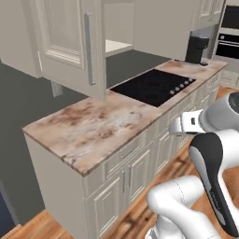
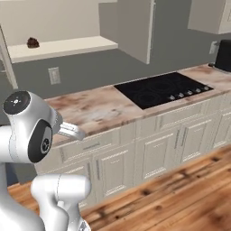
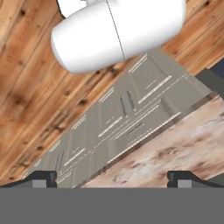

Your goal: Pick the avocado and bread from the counter and place them on the plate. Then pick the jam from the cabinet and place it next to the plate. Lastly close the cabinet door.

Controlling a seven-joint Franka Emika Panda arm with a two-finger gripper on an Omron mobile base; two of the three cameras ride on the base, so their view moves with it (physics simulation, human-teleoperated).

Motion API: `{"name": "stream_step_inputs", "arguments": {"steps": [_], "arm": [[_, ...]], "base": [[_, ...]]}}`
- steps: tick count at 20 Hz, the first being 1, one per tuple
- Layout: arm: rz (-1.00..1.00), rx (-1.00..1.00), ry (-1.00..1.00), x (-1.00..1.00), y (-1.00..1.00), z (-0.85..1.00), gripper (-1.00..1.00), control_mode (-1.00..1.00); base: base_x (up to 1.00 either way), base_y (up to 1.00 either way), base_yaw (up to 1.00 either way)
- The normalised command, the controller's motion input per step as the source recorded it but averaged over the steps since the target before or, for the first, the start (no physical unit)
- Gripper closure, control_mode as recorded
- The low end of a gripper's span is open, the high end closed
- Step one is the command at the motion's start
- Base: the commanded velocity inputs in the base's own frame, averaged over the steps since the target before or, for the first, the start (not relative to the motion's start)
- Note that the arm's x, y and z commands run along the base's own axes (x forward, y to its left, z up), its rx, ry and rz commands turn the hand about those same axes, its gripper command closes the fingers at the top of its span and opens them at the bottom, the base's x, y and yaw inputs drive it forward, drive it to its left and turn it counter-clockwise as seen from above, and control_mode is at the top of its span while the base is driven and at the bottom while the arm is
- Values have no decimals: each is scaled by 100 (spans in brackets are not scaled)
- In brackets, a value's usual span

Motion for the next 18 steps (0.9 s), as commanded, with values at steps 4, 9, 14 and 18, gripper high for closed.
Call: {"name": "stream_step_inputs", "arguments": {"steps": [4,9,14,18], "arm": [[0,0,0,0,0,0,-100,100],[0,0,0,0,0,0,-100,100],[0,0,0,0,0,0,-100,100],[0,0,0,0,0,0,-100,100]], "base": [[36,-43,11],[41,-37,12],[46,-28,13],[53,-18,16]]}}
